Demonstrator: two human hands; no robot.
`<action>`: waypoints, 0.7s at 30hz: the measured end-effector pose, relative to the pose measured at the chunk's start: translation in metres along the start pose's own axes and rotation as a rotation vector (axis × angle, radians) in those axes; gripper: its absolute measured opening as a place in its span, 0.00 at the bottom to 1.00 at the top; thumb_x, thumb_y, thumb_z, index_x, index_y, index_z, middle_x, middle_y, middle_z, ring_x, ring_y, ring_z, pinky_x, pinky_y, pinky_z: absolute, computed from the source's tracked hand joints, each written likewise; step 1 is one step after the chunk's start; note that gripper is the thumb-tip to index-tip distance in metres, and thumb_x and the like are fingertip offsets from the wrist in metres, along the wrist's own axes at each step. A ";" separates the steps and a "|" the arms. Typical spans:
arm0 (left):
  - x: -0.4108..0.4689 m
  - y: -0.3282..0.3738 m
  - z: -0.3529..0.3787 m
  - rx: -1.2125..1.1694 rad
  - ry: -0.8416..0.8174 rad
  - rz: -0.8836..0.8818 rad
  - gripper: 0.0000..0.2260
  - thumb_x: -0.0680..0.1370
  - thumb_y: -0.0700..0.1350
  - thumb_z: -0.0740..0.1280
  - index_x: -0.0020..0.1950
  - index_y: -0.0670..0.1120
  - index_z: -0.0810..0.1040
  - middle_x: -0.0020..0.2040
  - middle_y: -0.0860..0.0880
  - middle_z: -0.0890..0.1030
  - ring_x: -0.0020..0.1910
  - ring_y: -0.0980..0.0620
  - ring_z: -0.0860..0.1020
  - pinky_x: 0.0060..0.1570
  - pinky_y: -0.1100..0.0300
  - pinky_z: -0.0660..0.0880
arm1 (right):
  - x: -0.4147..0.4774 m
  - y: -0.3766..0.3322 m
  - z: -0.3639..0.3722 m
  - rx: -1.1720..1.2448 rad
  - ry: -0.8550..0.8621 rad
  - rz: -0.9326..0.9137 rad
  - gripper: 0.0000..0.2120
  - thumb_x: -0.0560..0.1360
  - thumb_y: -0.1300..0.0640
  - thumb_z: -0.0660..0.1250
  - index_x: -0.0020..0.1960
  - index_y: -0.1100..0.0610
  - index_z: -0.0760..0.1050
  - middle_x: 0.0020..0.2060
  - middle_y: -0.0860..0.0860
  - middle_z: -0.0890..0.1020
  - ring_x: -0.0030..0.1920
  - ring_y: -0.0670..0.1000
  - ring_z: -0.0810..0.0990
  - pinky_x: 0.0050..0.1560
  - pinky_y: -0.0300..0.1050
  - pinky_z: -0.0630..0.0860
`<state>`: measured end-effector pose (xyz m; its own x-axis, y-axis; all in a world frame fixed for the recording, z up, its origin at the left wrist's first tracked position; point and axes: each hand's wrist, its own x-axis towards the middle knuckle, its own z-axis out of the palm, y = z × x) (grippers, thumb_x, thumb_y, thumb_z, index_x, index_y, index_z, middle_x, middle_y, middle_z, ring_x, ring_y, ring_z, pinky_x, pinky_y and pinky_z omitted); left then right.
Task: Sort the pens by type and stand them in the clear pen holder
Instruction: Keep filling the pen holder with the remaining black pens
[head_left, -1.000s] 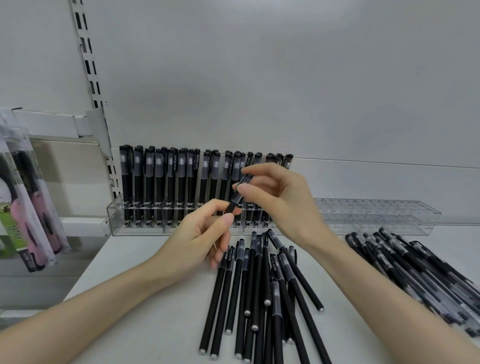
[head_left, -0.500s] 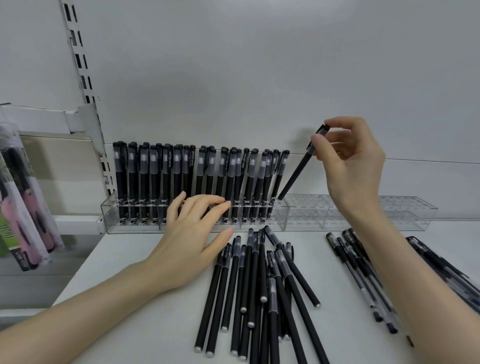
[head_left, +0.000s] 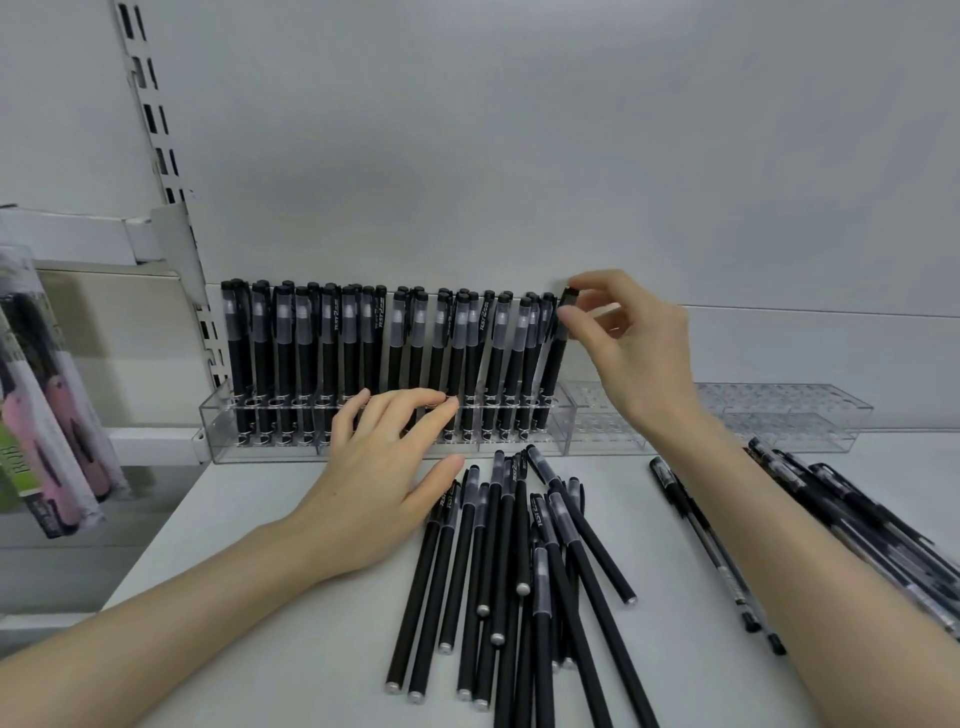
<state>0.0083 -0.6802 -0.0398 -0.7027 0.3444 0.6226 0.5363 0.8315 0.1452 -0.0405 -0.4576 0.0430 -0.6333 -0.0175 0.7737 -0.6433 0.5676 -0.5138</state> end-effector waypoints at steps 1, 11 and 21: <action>0.000 0.000 0.000 0.003 -0.001 0.000 0.25 0.78 0.59 0.50 0.71 0.49 0.69 0.66 0.54 0.70 0.67 0.57 0.61 0.70 0.57 0.43 | -0.001 0.001 0.001 -0.029 -0.028 0.001 0.07 0.75 0.59 0.69 0.53 0.55 0.79 0.38 0.45 0.79 0.39 0.49 0.80 0.40 0.28 0.71; 0.000 0.001 0.000 0.004 0.003 -0.009 0.25 0.78 0.59 0.50 0.70 0.50 0.70 0.65 0.55 0.71 0.66 0.58 0.62 0.70 0.56 0.45 | -0.002 -0.004 -0.004 -0.143 -0.053 0.033 0.08 0.75 0.58 0.69 0.54 0.54 0.79 0.38 0.45 0.79 0.37 0.47 0.78 0.46 0.48 0.77; -0.005 0.025 -0.023 -0.003 -0.022 -0.097 0.27 0.75 0.64 0.49 0.65 0.50 0.72 0.62 0.55 0.72 0.62 0.57 0.66 0.63 0.60 0.54 | -0.038 -0.039 -0.014 -0.130 -0.233 0.063 0.07 0.77 0.54 0.65 0.47 0.55 0.80 0.41 0.45 0.82 0.41 0.46 0.79 0.45 0.44 0.77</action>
<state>0.0358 -0.6716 -0.0216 -0.7615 0.2719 0.5884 0.4668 0.8599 0.2067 0.0148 -0.4679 0.0386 -0.7620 -0.1591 0.6277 -0.5483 0.6741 -0.4948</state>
